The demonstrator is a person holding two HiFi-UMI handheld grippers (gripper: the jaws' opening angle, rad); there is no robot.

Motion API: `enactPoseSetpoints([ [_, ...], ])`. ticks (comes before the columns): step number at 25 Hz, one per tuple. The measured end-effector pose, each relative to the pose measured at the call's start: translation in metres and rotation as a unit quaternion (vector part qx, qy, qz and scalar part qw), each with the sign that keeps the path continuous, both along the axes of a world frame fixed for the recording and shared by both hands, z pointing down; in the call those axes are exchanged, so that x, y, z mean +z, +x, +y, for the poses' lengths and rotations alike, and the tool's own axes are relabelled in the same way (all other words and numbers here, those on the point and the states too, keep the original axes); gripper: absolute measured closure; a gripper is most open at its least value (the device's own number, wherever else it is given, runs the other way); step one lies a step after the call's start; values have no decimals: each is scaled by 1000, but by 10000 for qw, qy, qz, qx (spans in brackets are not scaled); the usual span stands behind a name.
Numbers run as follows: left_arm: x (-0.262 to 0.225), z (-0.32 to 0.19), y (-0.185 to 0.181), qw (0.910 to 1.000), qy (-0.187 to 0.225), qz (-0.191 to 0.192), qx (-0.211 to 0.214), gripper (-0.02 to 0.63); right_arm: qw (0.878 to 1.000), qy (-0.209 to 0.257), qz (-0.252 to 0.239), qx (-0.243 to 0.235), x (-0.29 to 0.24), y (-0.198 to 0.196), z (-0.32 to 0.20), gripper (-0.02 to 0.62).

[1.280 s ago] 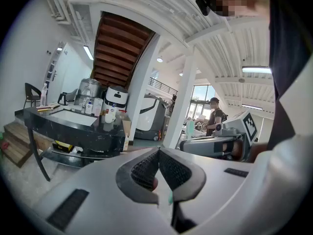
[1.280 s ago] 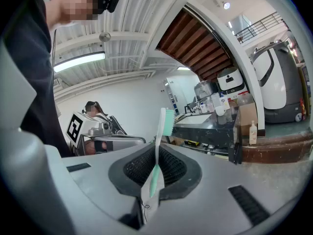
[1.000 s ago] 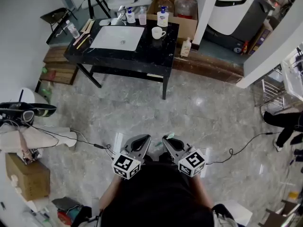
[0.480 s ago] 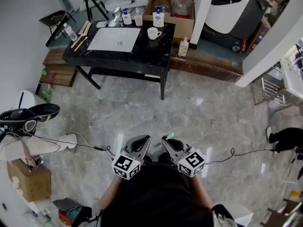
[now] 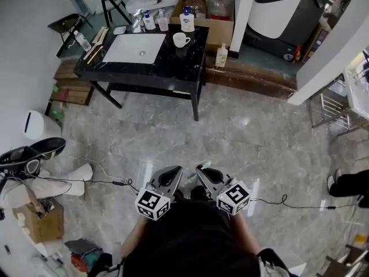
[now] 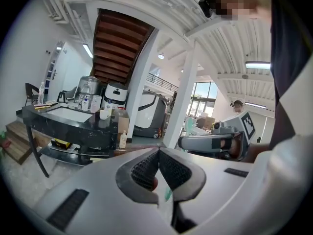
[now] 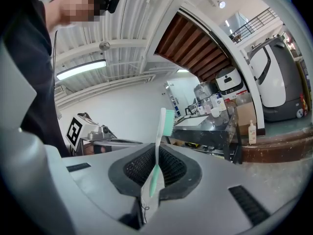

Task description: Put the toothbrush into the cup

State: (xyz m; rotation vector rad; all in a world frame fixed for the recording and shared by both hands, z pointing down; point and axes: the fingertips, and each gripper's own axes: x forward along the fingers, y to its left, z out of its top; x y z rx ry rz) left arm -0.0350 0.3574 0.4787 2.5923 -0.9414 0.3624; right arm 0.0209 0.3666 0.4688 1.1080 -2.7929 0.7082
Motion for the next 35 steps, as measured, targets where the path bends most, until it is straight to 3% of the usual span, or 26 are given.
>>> enactPoseSetpoints([
  [6, 5, -3, 8, 9998, -79, -73, -138, 597, 10000, -83, -41, -8, 6, 17, -6, 566],
  [12, 11, -20, 3, 9998, -121, -13, -129, 597, 9998, -211, 5, -22, 14, 8, -21, 566],
  [35, 11, -164, -85, 9984, 114, 216, 513, 597, 9980, -50, 459, 431, 2, -94, -150, 566],
])
